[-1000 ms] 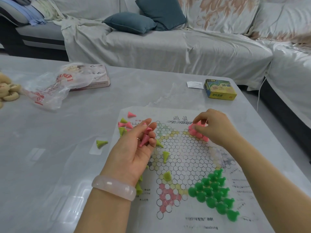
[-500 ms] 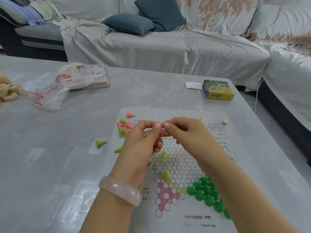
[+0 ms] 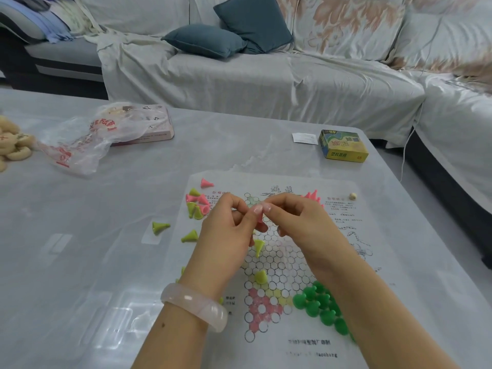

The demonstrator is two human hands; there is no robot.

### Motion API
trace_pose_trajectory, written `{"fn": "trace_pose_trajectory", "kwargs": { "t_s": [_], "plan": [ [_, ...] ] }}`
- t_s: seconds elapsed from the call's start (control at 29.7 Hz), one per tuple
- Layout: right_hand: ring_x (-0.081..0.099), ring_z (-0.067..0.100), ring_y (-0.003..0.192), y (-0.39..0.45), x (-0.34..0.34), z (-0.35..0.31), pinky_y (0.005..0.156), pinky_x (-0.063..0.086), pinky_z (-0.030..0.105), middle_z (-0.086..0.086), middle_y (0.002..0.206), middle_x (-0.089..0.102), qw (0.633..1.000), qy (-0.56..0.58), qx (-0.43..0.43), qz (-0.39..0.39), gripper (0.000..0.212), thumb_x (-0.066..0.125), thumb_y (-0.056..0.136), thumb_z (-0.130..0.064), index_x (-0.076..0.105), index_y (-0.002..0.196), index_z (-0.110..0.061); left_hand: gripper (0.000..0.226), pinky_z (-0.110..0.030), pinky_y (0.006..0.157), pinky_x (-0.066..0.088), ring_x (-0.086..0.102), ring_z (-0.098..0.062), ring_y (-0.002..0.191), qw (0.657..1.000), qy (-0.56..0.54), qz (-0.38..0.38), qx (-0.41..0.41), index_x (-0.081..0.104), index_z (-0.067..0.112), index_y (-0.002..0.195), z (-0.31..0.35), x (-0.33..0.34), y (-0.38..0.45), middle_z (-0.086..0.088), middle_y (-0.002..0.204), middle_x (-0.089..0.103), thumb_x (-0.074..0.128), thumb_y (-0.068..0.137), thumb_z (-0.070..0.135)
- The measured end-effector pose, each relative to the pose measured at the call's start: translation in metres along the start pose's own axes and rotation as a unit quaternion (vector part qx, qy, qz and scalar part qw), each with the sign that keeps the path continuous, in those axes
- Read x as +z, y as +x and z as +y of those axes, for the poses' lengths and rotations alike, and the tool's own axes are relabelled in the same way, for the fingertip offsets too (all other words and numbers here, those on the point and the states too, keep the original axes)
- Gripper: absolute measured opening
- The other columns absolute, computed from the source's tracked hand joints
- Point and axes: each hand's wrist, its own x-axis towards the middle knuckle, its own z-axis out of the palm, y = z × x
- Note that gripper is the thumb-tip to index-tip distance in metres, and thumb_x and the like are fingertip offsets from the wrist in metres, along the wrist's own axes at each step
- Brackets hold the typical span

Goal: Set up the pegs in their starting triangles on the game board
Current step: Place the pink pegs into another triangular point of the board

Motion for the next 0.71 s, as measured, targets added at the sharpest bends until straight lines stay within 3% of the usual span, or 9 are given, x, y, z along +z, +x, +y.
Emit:
{"fn": "trace_pose_trajectory", "kwargs": {
  "t_s": [0.1,0.17,0.3,0.44,0.54,0.71],
  "plan": [
    [0.053,-0.004,0.058,0.002,-0.011,-0.006,0.057,0.045,0.014,-0.010,0.071,0.067,0.999,-0.026,-0.028,0.026,0.007,0.061,0.081,-0.020,0.066,0.080,-0.016,0.019,-0.011,0.045,0.037,0.046,0.001,0.041,0.999,-0.011,0.045,0.003,0.050,0.015,0.079,0.003,-0.003,0.001,0.006,0.061,0.067,0.051,0.090,0.030],
    [0.056,0.004,0.062,0.013,-0.028,-0.013,0.058,0.048,0.017,-0.004,0.075,0.068,0.995,-0.042,-0.046,0.080,0.007,0.061,0.078,-0.021,0.064,0.081,-0.016,0.018,-0.015,0.047,0.037,0.044,-0.002,0.041,0.990,-0.112,0.079,-0.032,0.051,0.014,0.078,0.006,-0.006,0.003,0.006,0.055,0.064,0.045,0.093,0.021],
    [0.058,0.005,0.067,0.046,-0.063,-0.009,0.062,0.045,0.021,-0.005,0.077,0.068,0.972,-0.163,-0.061,0.160,0.002,0.061,0.082,-0.015,0.062,0.081,-0.017,0.020,-0.016,0.047,0.041,0.048,-0.007,0.045,0.919,-0.359,0.088,-0.134,0.053,0.011,0.077,0.006,-0.018,0.010,-0.002,0.059,0.061,0.040,0.090,0.004],
    [0.057,0.009,0.076,0.072,-0.069,0.011,0.071,0.047,0.026,-0.008,0.081,0.064,0.929,-0.355,-0.054,0.087,0.006,0.058,0.083,-0.012,0.063,0.084,-0.015,0.025,-0.021,0.060,0.044,0.049,-0.016,0.064,0.861,-0.461,0.079,-0.198,0.050,0.005,0.081,0.004,-0.021,0.013,-0.011,0.077,0.054,0.031,0.081,-0.011],
    [0.051,0.016,0.091,0.081,-0.064,0.024,0.075,0.036,0.027,-0.001,0.092,0.054,0.877,-0.475,-0.057,0.048,0.006,0.061,0.081,-0.020,0.065,0.085,-0.019,0.033,-0.023,0.068,0.046,0.052,-0.018,0.075,0.862,-0.456,0.085,-0.206,0.050,0.004,0.084,0.003,-0.020,0.013,-0.010,0.082,0.051,0.027,0.075,-0.017],
    [0.043,0.017,0.101,0.079,-0.059,0.030,0.076,0.036,0.029,-0.003,0.097,0.042,0.866,-0.496,-0.044,0.039,0.012,0.067,0.077,-0.028,0.066,0.084,-0.019,0.042,-0.024,0.076,0.048,0.052,-0.018,0.078,0.870,-0.440,0.103,-0.197,0.050,0.005,0.080,0.000,-0.019,0.018,-0.010,0.082,0.049,0.020,0.072,-0.023]
  ]
}}
